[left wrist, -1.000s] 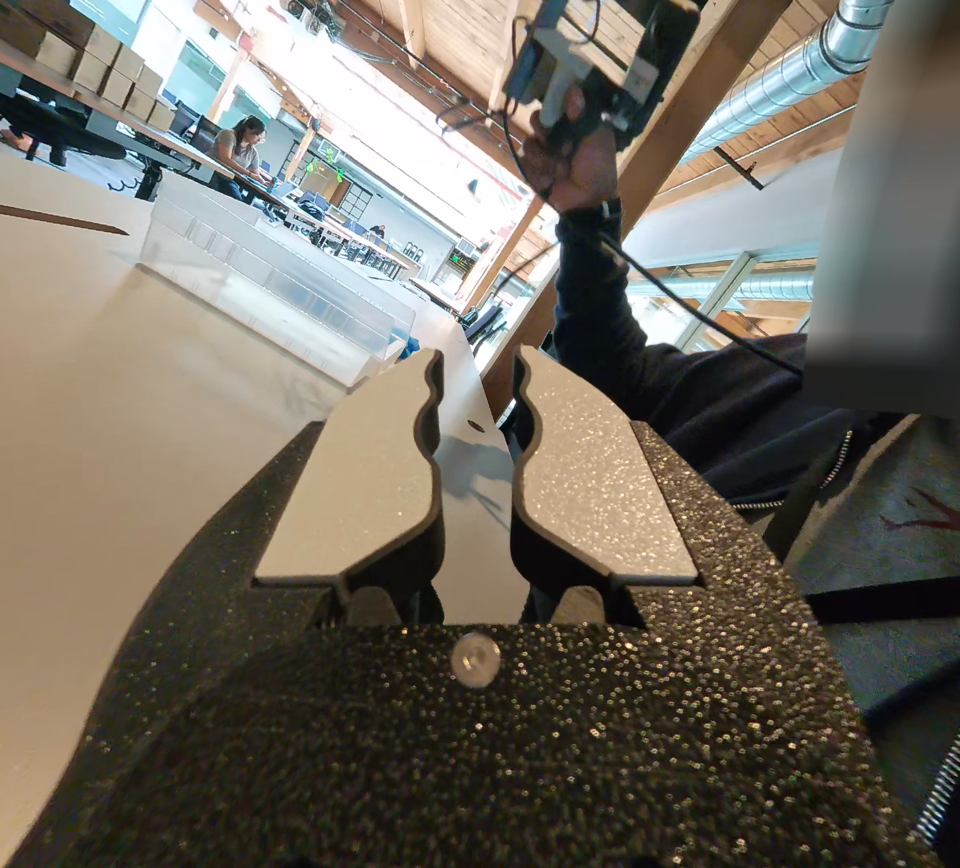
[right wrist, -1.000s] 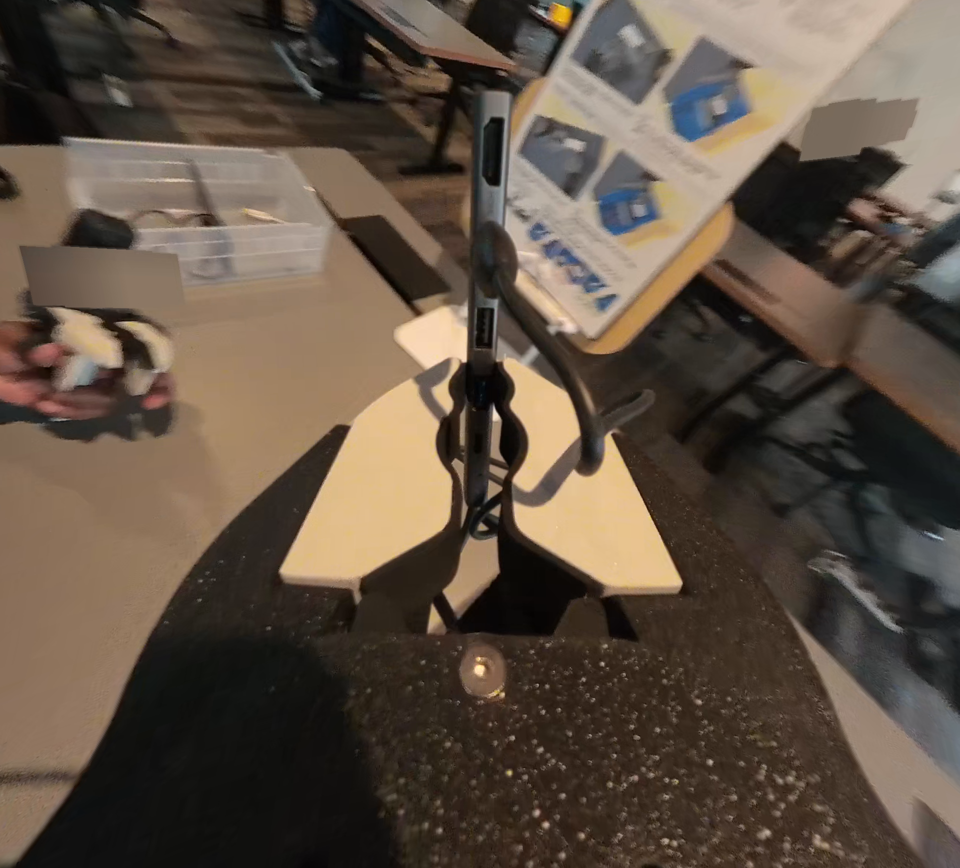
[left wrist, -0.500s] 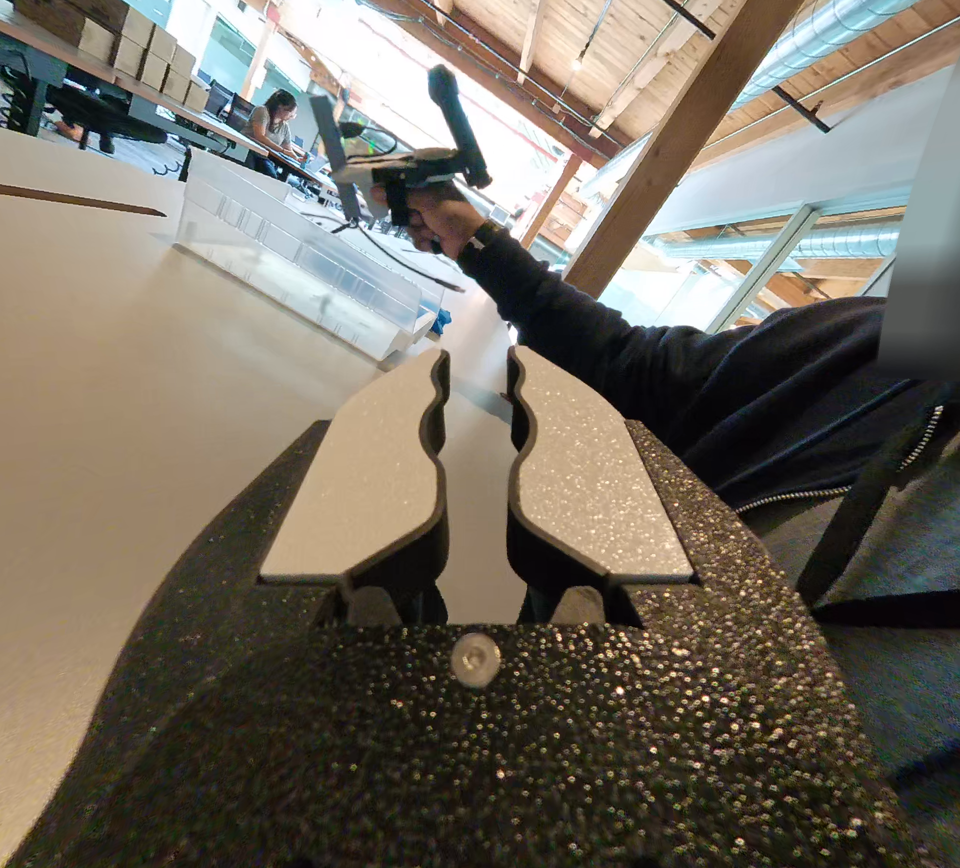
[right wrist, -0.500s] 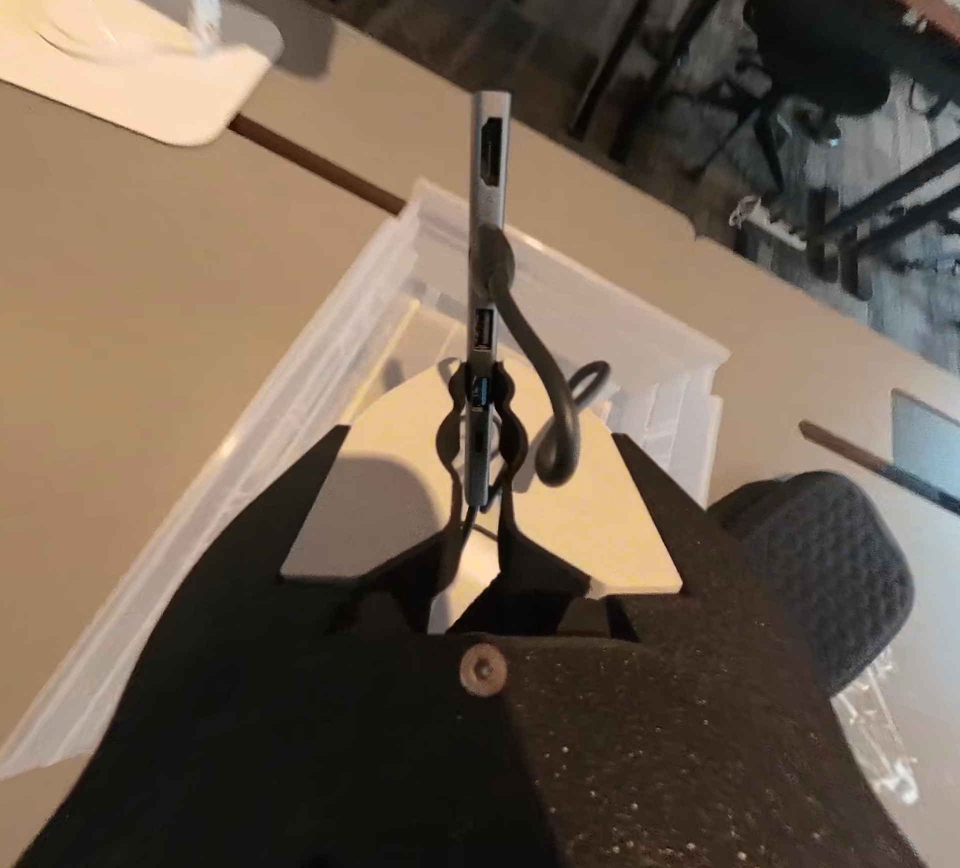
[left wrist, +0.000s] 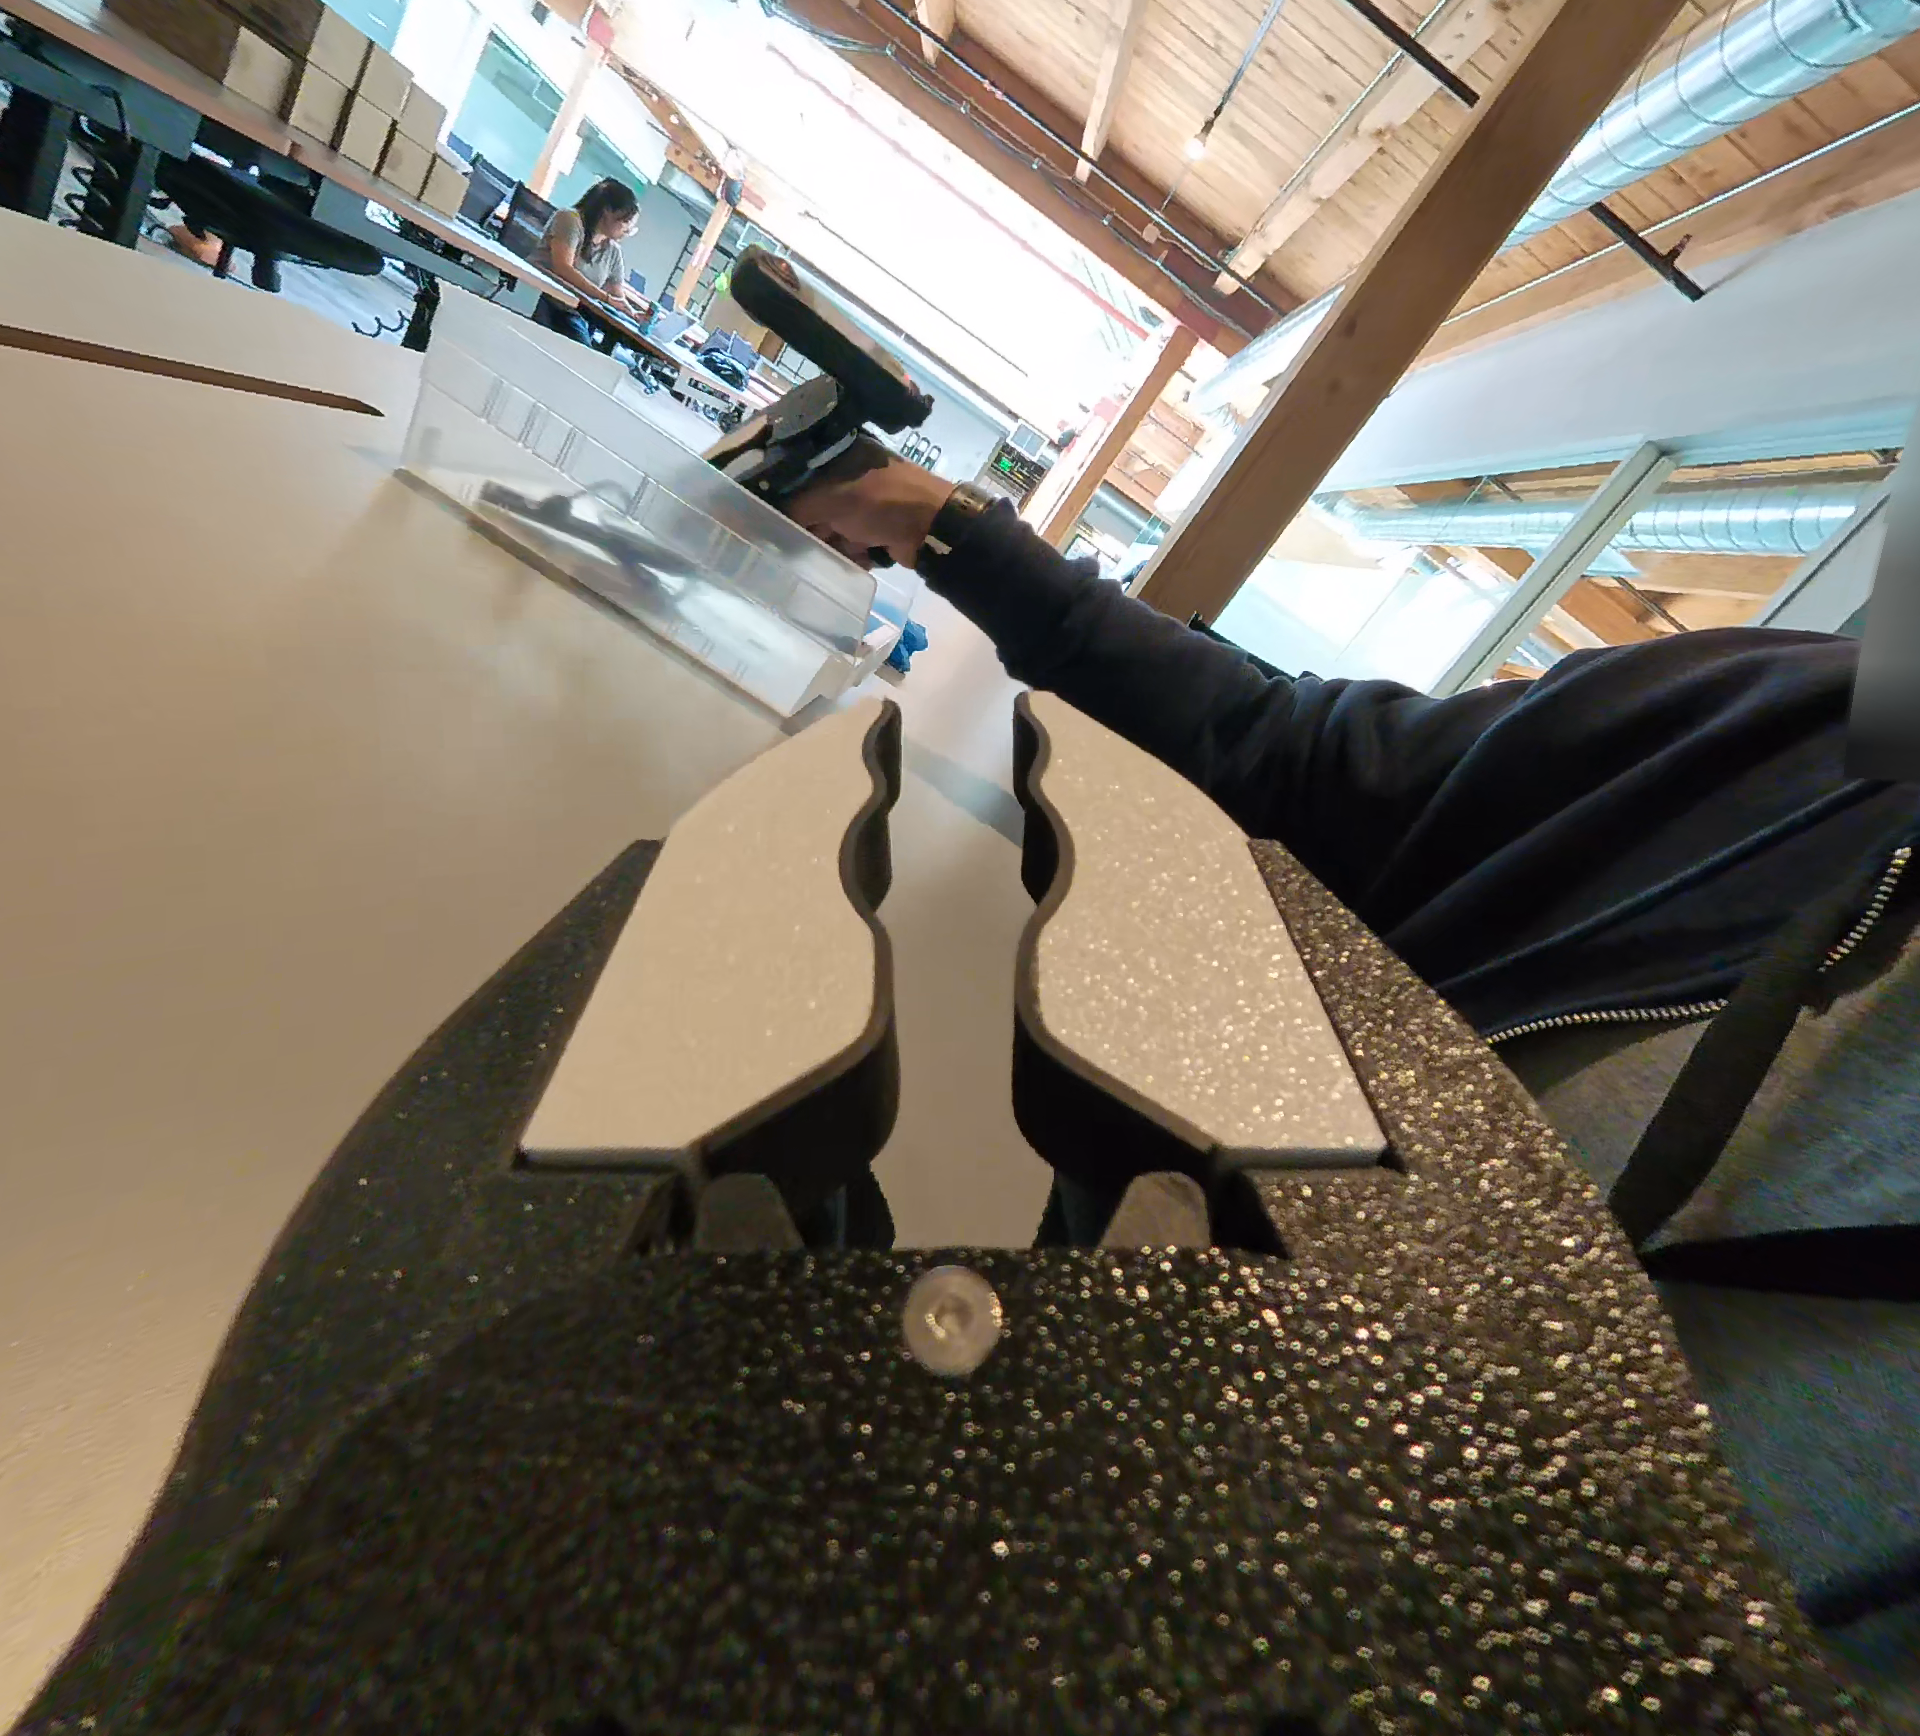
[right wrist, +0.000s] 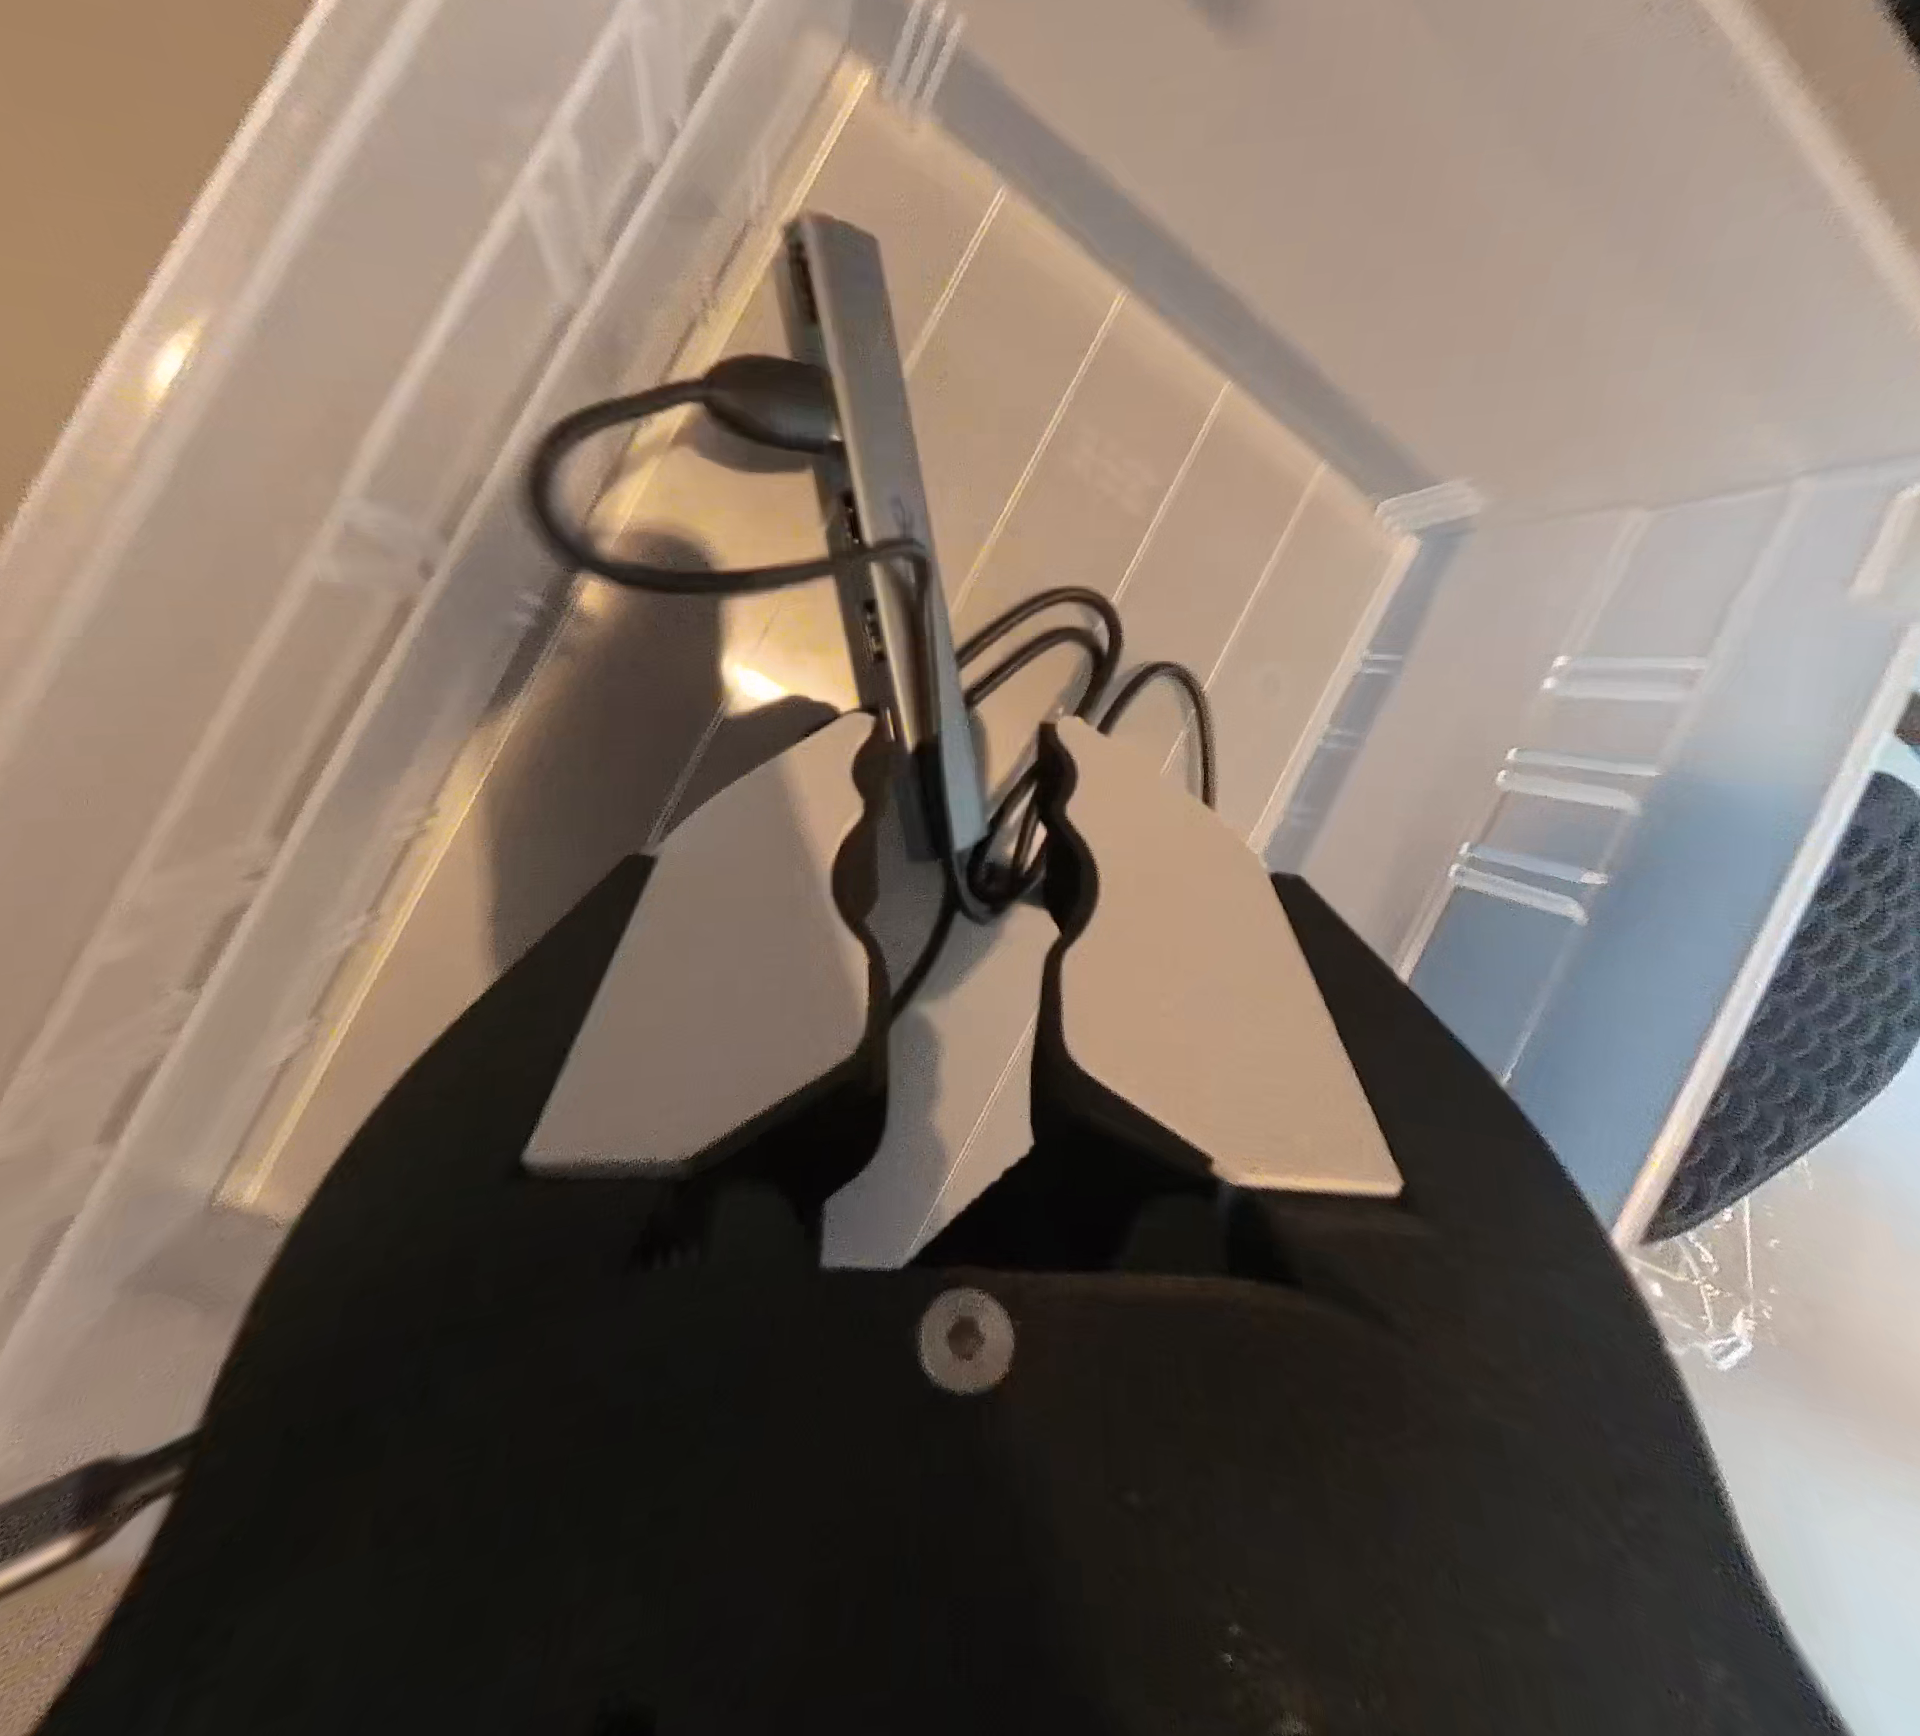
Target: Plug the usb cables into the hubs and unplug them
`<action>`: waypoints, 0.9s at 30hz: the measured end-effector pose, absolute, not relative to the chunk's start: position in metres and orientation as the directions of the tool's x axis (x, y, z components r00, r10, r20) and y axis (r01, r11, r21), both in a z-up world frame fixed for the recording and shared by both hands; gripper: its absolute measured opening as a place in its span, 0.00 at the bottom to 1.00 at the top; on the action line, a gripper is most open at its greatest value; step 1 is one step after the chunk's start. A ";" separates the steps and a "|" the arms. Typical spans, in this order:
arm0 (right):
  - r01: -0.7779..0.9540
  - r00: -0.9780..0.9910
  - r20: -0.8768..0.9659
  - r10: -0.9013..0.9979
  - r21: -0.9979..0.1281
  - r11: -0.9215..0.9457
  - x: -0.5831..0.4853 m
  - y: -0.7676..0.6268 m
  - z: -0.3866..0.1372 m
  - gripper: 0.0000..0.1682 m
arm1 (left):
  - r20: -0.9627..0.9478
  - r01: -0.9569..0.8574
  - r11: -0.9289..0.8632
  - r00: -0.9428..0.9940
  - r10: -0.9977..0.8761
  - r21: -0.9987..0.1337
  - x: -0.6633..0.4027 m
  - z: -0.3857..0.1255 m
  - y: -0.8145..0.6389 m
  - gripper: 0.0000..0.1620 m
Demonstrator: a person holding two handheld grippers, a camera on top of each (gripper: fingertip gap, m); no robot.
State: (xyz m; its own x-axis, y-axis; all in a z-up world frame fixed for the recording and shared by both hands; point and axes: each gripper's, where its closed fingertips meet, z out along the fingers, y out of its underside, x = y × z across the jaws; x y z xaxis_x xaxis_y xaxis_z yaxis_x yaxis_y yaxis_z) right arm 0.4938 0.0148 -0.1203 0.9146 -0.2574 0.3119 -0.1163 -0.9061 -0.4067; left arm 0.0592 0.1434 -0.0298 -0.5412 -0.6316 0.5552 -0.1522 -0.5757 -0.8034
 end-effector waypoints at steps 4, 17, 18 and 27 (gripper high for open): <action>-0.157 0.938 0.222 -0.268 -0.418 -0.895 0.488 0.014 -0.112 0.27 | 0.550 -0.151 -0.572 -0.548 -0.630 -0.806 0.058 -0.028 0.142 0.12; 0.288 0.689 0.664 -0.291 -0.619 -0.730 0.383 -0.015 0.023 0.23 | 0.468 -0.081 -0.495 -0.486 -0.738 -0.865 0.052 -0.023 0.154 0.12; 0.328 0.662 0.695 -0.281 -0.605 -0.725 0.365 -0.009 0.031 0.22 | 0.440 -0.073 -0.464 -0.470 -0.765 -0.883 0.054 -0.022 0.154 0.12; 0.373 0.727 0.641 -0.247 -0.670 -0.642 0.266 0.098 0.027 0.18 | 0.058 0.043 -0.057 0.011 -0.998 -0.997 0.038 -0.005 0.210 0.14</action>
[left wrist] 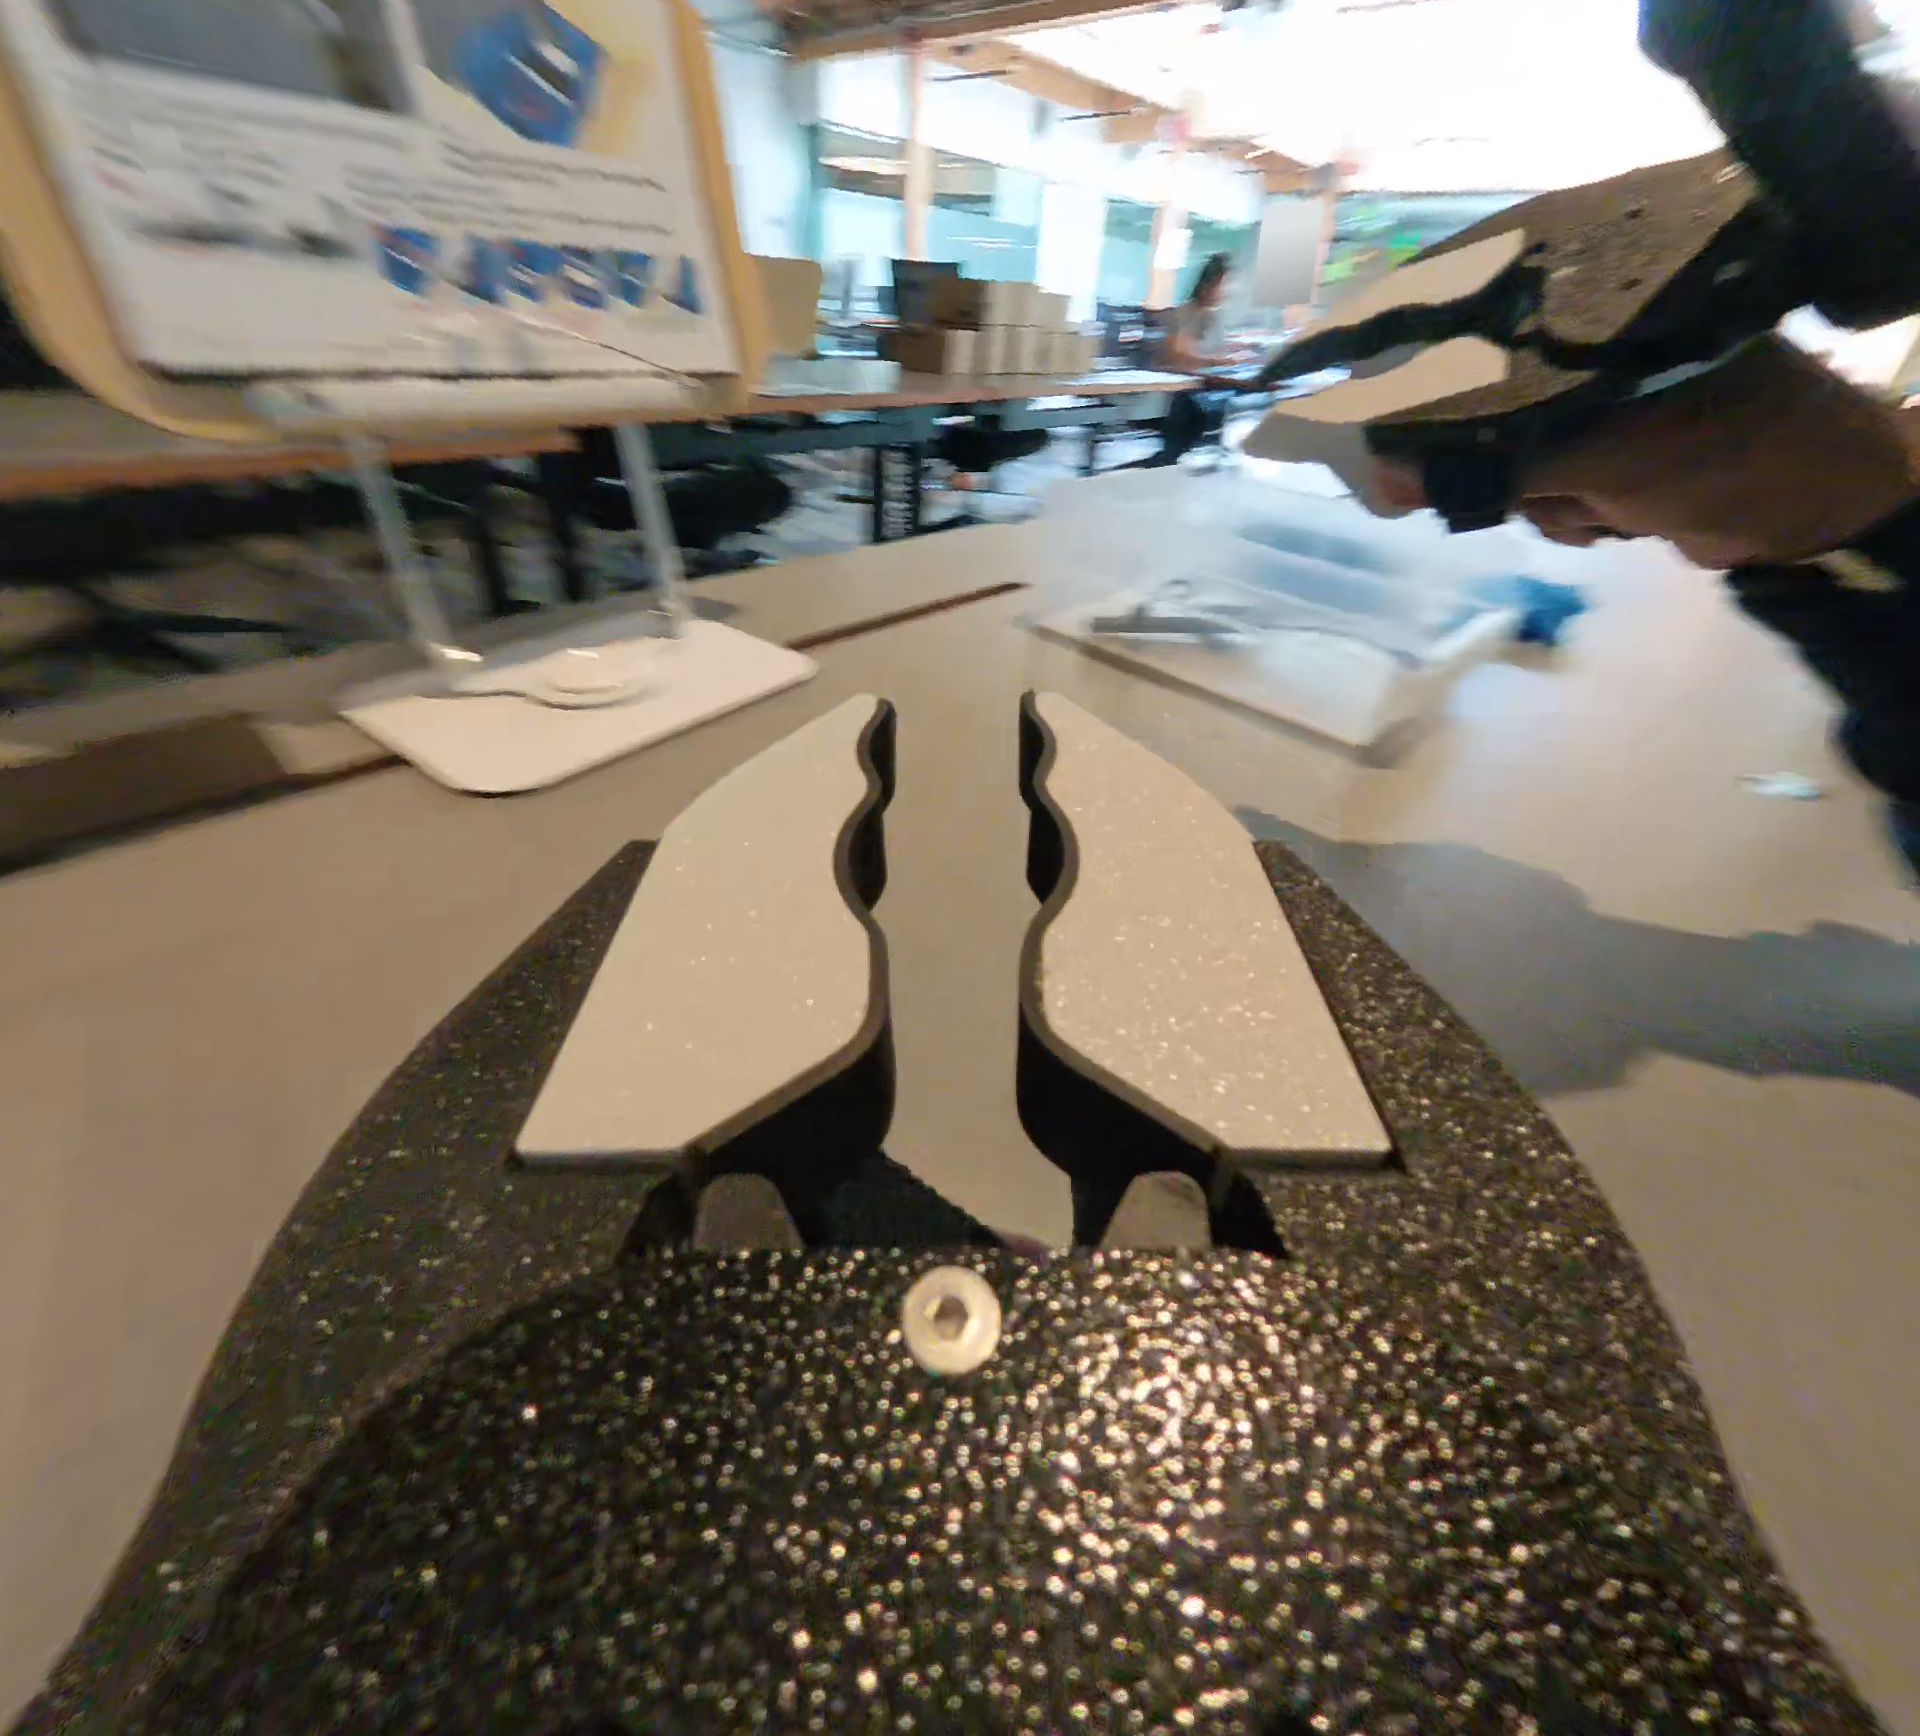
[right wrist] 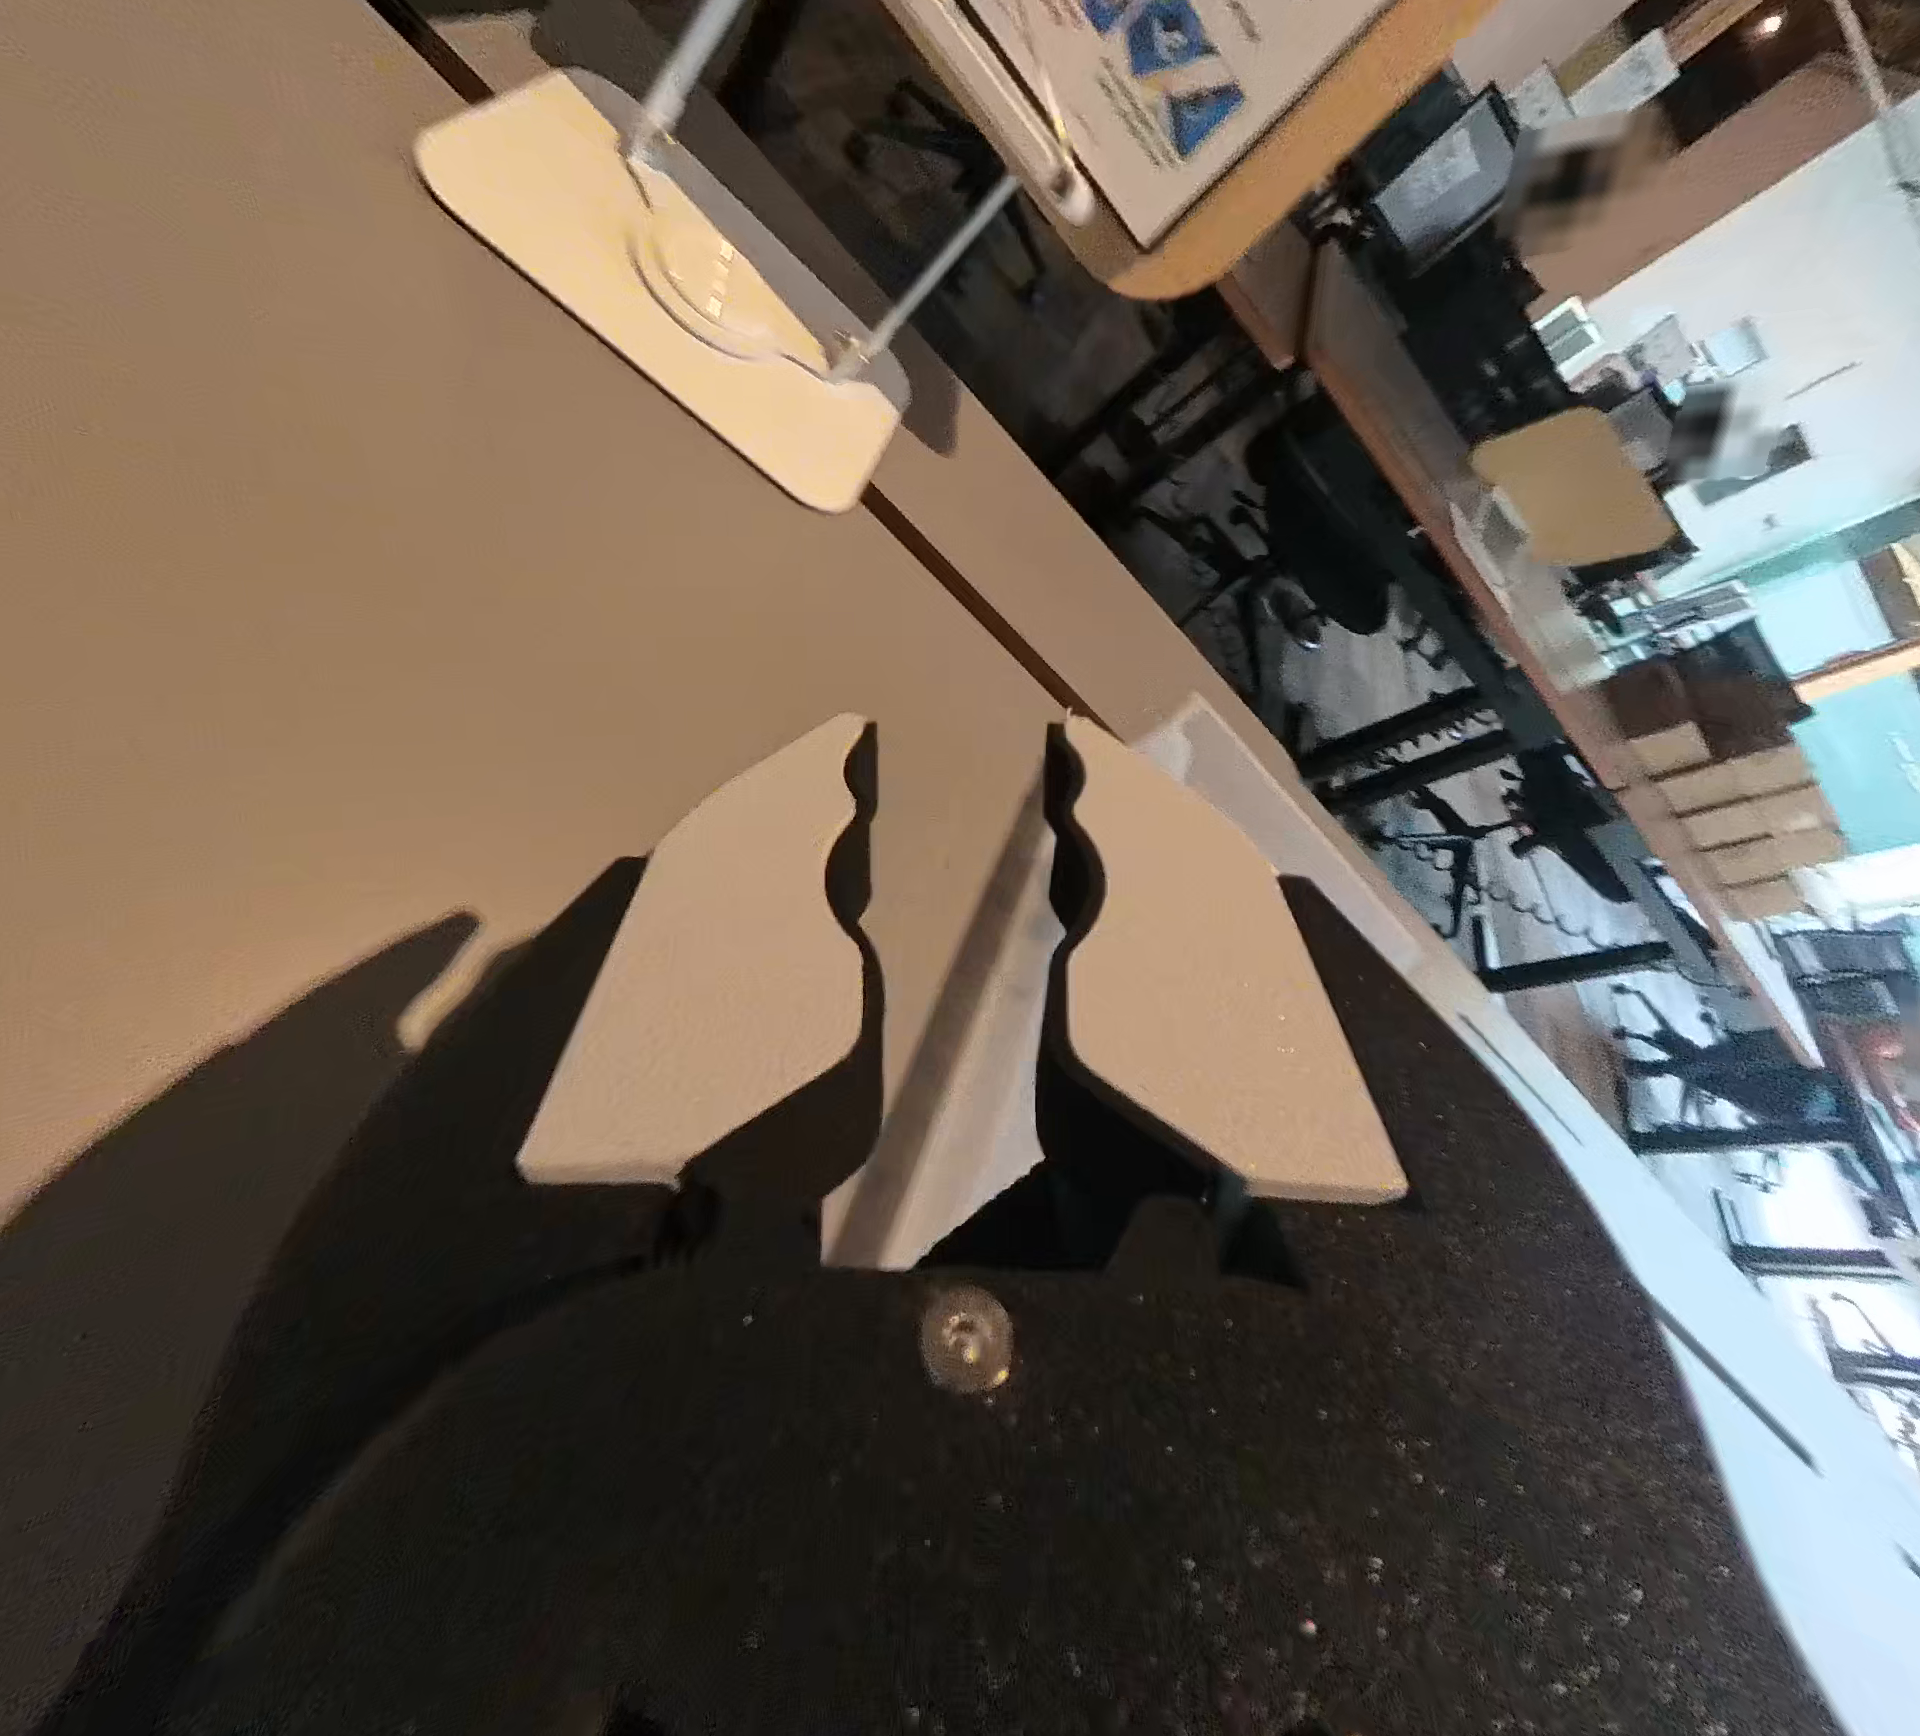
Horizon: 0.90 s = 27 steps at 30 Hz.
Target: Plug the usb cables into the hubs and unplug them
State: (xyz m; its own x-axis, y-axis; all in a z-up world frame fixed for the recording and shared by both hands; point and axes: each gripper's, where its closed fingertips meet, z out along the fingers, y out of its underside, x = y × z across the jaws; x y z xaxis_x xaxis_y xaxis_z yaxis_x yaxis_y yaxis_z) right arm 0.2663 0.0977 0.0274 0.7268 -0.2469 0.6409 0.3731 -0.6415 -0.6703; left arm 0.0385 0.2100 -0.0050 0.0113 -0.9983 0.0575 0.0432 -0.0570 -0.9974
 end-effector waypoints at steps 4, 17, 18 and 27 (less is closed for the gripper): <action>0.358 0.776 0.587 -0.232 -0.712 -0.604 0.241 0.140 0.012 0.16 | -0.200 -0.031 0.199 0.255 -0.946 -0.980 -0.002 0.014 0.249 0.15; 0.343 0.836 0.535 -0.122 -0.682 -0.646 0.204 0.188 -0.039 0.15 | -0.361 -0.312 0.259 0.337 -0.869 -0.914 -0.096 0.023 0.366 0.06; 0.341 0.839 0.532 -0.118 -0.681 -0.648 0.203 0.190 -0.041 0.15 | -0.357 -0.325 0.247 0.342 -0.869 -0.913 -0.095 0.019 0.370 0.06; 0.322 0.872 0.487 -0.054 -0.652 -0.686 0.189 0.204 -0.076 0.15 | -0.356 -0.552 0.095 0.389 -0.850 -0.829 -0.076 -0.029 0.387 0.05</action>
